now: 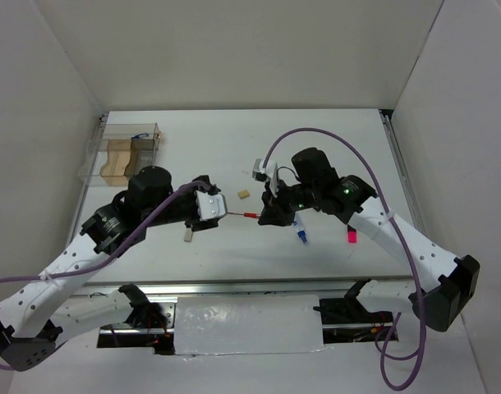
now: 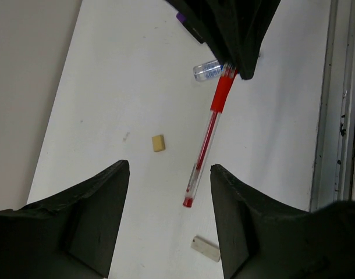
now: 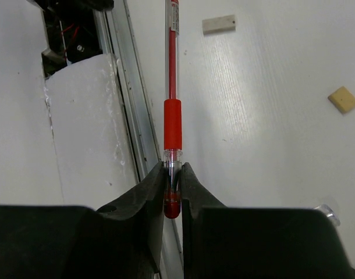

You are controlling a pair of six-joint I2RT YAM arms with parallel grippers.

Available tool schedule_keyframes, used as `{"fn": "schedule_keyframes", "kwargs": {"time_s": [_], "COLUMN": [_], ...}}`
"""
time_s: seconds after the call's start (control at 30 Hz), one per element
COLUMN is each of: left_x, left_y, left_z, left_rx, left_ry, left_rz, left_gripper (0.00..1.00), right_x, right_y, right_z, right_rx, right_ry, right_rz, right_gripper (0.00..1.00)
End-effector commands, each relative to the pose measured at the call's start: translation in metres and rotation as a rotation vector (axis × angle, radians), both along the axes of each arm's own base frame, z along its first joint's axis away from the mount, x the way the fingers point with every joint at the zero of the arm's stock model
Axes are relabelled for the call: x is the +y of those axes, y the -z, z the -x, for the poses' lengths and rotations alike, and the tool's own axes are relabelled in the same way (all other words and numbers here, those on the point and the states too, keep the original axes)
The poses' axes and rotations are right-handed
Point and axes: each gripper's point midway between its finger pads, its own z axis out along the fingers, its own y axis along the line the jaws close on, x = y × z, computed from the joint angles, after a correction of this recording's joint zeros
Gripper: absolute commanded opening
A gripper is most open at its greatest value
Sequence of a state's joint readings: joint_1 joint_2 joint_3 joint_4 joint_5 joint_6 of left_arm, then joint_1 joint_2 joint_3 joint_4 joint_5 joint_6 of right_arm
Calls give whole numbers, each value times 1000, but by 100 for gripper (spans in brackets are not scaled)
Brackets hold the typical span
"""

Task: Sort the stationery into containers
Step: Close the pen cap on the pen.

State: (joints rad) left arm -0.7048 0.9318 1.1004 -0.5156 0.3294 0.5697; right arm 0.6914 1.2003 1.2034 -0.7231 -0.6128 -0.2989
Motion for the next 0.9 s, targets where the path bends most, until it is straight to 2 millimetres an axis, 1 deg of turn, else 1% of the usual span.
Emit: {"fn": "schedule_keyframes", "kwargs": {"time_s": [0.0,0.07,0.13,0.27,0.4,0.43,0.57,0.63,0.77,0.87], "left_x": [-9,-14,-21,-25,-29,-29,-31,-33,-35,-36], "left_y": [-4,-1,3,8,11,13,20,20,24,25], "left_z": [-8,-6,-4,-5,-3,-3,-2,-5,-3,-3], "left_rx": [0,-14,-23,-34,-38,-32,-17,-24,-21,-28], "left_ry": [-32,-31,-13,-29,-8,-4,3,-1,15,20], "left_rz": [-9,-18,-34,-75,-94,-102,-125,-126,-144,-146], "left_gripper": [70,70,69,69,69,68,57,54,47,43], "right_x": [17,21,25,30,33,35,37,38,41,42], "right_y": [-17,-22,-20,-24,-24,-24,-26,-25,-25,-24], "right_z": [-8,-9,-9,-11,-11,-10,-8,-7,-7,-7], "right_rx": [0,14,40,49,55,55,63,67,71,74], "right_ry": [11,11,4,-2,-8,-13,-25,-29,-34,-37], "right_rz": [-66,-79,-79,-87,-90,-89,-92,-89,-90,-87], "right_gripper": [0,0,0,0,0,0,0,0,0,0]}}
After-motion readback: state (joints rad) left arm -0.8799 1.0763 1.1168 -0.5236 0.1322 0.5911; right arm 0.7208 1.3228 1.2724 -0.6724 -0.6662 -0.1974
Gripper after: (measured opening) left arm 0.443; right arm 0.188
